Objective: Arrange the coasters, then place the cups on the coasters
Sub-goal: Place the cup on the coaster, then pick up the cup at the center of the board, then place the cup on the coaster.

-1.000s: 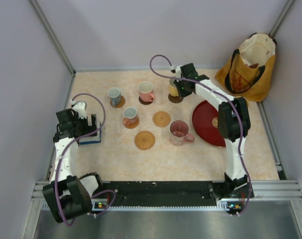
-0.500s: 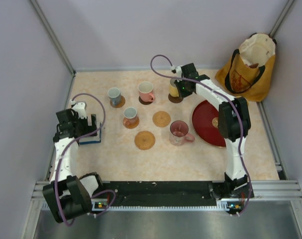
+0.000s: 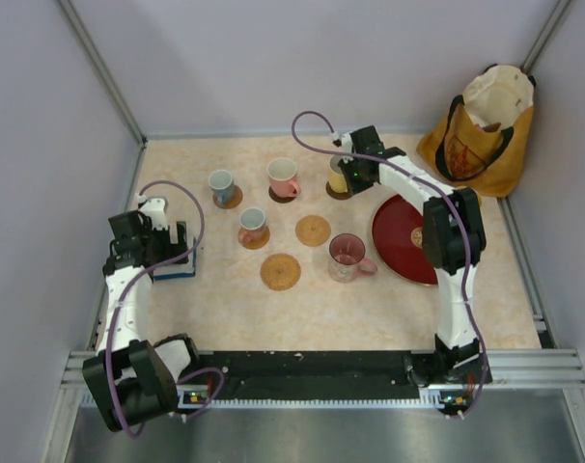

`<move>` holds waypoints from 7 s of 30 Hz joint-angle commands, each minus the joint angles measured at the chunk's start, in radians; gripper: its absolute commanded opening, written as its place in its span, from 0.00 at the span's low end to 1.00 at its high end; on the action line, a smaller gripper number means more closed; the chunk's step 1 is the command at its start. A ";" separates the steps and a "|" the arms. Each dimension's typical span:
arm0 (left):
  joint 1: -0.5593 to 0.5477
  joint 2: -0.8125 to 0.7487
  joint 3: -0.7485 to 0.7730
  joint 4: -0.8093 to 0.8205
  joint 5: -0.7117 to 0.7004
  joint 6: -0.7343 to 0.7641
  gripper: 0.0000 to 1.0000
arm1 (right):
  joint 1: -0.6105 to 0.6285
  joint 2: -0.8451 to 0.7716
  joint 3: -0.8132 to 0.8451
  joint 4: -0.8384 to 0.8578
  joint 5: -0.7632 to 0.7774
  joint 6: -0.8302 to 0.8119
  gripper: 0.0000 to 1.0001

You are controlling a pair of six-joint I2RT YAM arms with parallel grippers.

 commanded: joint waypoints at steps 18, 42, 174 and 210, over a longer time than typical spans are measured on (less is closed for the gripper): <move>0.005 0.003 0.014 0.050 -0.003 0.007 0.97 | -0.004 -0.029 0.022 0.040 0.013 -0.007 0.03; 0.005 0.010 0.012 0.055 -0.004 0.009 0.97 | -0.004 -0.041 0.025 0.021 0.006 -0.022 0.27; 0.016 0.030 0.009 0.038 0.003 0.003 0.99 | 0.146 -0.804 -0.737 0.204 -0.052 -0.171 0.00; 0.016 -0.046 -0.043 0.098 -0.010 -0.022 0.99 | 0.263 -0.554 -0.625 0.544 -0.009 -0.010 0.00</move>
